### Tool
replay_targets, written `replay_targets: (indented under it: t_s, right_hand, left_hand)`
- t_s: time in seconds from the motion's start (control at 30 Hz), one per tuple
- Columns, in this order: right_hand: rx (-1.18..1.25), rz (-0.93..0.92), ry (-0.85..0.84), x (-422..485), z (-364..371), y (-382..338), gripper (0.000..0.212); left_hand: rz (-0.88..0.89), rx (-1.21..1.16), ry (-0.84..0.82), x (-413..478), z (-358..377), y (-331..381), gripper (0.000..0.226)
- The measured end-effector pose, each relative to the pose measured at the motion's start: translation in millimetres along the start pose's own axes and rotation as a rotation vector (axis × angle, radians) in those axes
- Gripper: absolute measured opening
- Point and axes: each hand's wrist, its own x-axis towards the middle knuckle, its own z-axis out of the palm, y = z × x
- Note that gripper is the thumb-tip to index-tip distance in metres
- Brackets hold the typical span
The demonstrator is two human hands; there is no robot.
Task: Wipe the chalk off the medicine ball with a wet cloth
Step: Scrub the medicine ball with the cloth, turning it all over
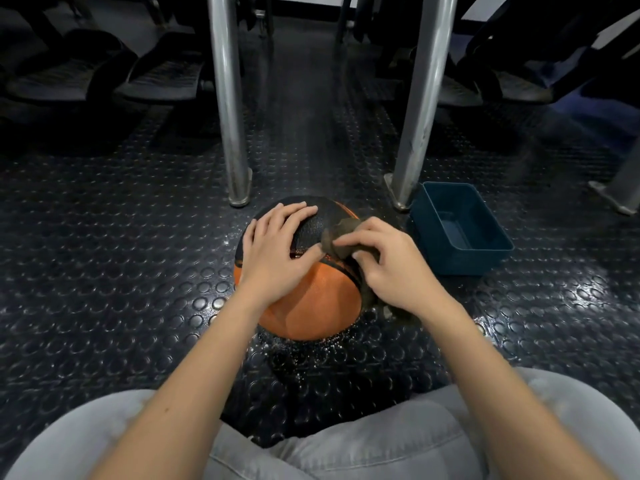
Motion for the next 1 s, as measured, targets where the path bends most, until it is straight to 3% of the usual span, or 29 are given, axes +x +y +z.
replay_targets:
  t_s: [0.23, 0.4, 0.6, 0.8, 1.0]
  right_hand:
    - [-0.056, 0.272, 0.147, 16.5, -3.3, 23.9, 0.031]
    - [-0.044, 0.040, 0.044, -0.4, 4.1, 2.8, 0.031]
    - [-0.114, 0.321, 0.121, 17.3, -2.4, 37.5, 0.032]
    - [-0.116, 0.001, 0.109, -3.5, 11.1, -3.1, 0.032]
    - [-0.120, 0.330, 0.145, 16.2, -0.3, 40.8, 0.033]
  left_hand:
    - [0.029, 0.022, -0.018, -0.3, 5.1, 8.6, 0.074]
    - [0.004, 0.019, 0.006, -0.4, 1.8, 2.9, 0.073]
    - [0.028, 0.020, -0.014, -2.3, 3.3, 7.3, 0.074]
    - [0.020, 0.053, 0.009, -3.7, 3.1, 1.5, 0.073]
    - [0.042, 0.075, -0.007, -7.8, 6.0, 9.7, 0.075]
